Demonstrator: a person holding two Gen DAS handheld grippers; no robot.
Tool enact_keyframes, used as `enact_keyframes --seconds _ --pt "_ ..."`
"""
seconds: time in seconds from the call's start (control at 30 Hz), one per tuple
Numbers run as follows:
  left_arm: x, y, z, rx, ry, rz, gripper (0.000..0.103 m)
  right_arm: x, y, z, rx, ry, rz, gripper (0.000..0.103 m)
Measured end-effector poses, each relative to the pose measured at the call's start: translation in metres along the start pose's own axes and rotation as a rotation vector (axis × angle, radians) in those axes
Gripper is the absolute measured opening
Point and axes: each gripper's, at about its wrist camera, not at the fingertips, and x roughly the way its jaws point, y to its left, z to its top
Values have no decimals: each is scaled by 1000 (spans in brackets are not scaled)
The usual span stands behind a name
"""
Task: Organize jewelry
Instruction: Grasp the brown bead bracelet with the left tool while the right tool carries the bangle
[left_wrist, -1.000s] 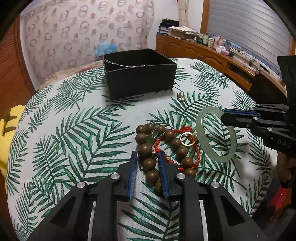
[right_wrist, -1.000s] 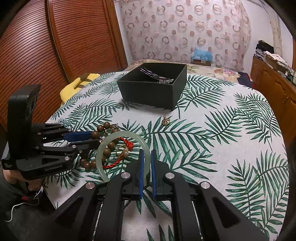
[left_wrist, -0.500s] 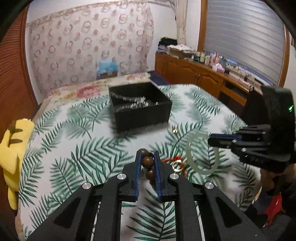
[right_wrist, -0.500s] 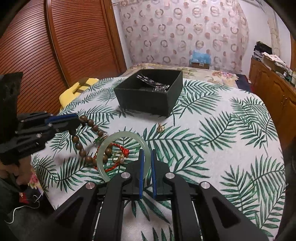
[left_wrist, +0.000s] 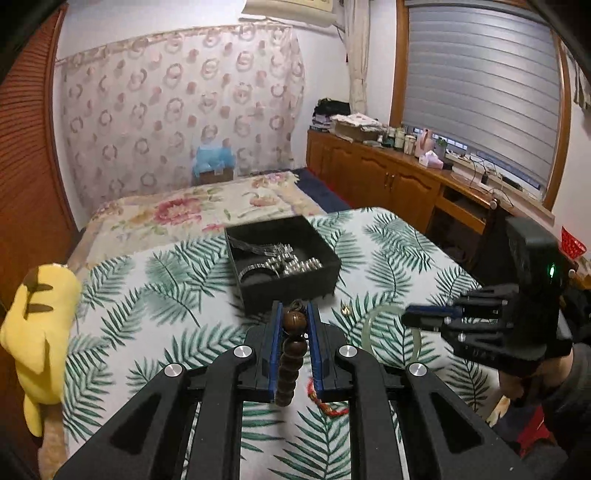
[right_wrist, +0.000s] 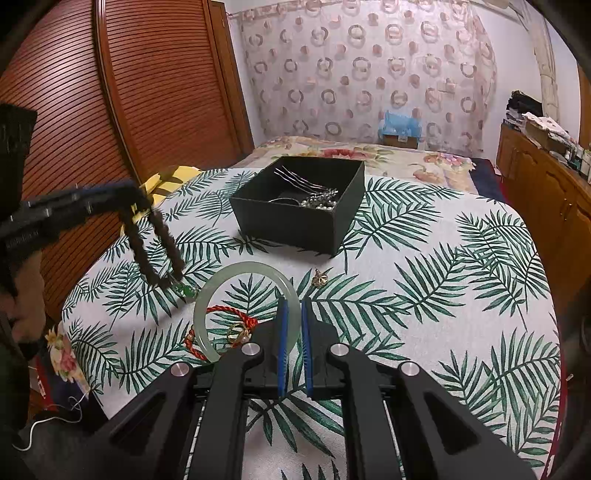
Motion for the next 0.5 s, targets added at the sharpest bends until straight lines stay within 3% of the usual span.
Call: enact_keyframes --seconds 0.27,0.5 --pt "-13 7 24 2 -47 7 12 3 4 -2 -8 5 2 8" --pt "-4 11 31 17 -37 36 12 2 5 10 -31 -10 -10 8"
